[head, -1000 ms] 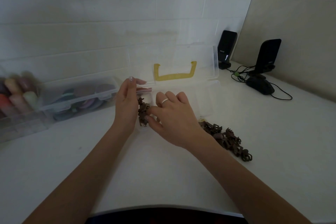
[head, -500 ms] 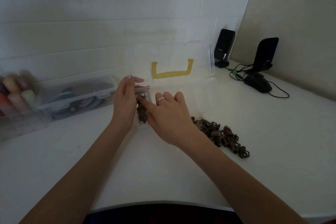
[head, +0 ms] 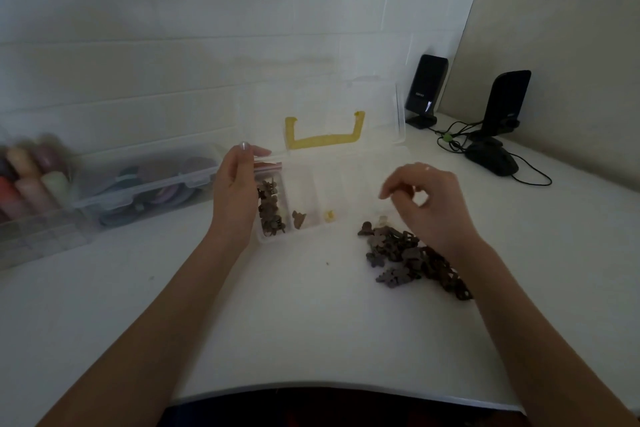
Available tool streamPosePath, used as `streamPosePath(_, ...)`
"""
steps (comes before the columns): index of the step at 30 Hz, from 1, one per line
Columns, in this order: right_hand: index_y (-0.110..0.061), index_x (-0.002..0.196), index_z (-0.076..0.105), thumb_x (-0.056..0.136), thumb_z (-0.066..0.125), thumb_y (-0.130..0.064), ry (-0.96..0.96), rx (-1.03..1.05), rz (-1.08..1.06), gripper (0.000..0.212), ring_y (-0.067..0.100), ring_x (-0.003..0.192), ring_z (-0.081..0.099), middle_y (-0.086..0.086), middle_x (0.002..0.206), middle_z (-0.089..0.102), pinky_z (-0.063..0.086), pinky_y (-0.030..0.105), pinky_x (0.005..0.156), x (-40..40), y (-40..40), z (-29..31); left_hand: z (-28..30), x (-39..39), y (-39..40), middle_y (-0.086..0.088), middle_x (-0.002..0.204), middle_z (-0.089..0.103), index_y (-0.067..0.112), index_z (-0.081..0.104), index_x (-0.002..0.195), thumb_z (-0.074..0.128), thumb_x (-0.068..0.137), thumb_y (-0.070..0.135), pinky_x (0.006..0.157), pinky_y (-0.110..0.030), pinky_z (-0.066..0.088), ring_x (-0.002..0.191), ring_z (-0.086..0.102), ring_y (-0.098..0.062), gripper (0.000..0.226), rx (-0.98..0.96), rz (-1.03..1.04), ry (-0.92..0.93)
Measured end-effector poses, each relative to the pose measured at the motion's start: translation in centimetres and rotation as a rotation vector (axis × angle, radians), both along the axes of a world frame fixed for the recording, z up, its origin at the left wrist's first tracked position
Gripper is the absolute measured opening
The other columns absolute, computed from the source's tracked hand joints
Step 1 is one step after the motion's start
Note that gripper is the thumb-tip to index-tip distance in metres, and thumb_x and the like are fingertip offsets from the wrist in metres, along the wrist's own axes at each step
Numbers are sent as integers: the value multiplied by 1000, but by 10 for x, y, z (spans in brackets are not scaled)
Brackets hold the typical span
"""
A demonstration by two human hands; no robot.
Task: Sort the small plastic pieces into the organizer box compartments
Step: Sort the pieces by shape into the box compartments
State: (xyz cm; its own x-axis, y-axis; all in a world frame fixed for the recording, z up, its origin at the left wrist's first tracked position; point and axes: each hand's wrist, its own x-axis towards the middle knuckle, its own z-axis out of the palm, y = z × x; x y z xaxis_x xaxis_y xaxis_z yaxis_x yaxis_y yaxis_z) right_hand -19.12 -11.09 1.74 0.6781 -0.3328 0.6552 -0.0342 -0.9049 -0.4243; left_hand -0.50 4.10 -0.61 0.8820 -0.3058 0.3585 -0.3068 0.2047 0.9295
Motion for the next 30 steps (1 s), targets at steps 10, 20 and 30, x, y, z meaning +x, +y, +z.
streamPosePath(10, -28, 107, 71, 88, 57, -20, 420, -14, -172, 24, 8, 89, 56, -10, 100, 69, 41, 23, 75, -19, -26, -25, -1, 4, 2, 10, 87, 64, 27, 55, 77, 31, 104, 28, 74, -9, 45, 74, 63, 6, 36, -23, 73, -6)
streamPosePath(20, -26, 89, 66, 90, 60, -15, 472, 194, -3, 12, 0, 87, 58, -17, 87, 65, 40, 15, 75, -10, -16, -32, 0, 4, 2, 8, 89, 64, 25, 55, 78, 32, 103, 27, 76, -13, 48, 71, 64, 9, 34, -35, 63, 29)
streamPosePath(30, -23, 83, 67, 81, 71, -13, 209, 335, 95, 11, 8, 70, 61, -8, 81, 67, 49, 15, 68, -10, -8, -21, 0, 2, 2, 9, 90, 65, 28, 55, 78, 31, 103, 31, 86, -28, 47, 76, 64, 4, 35, 10, 76, 0)
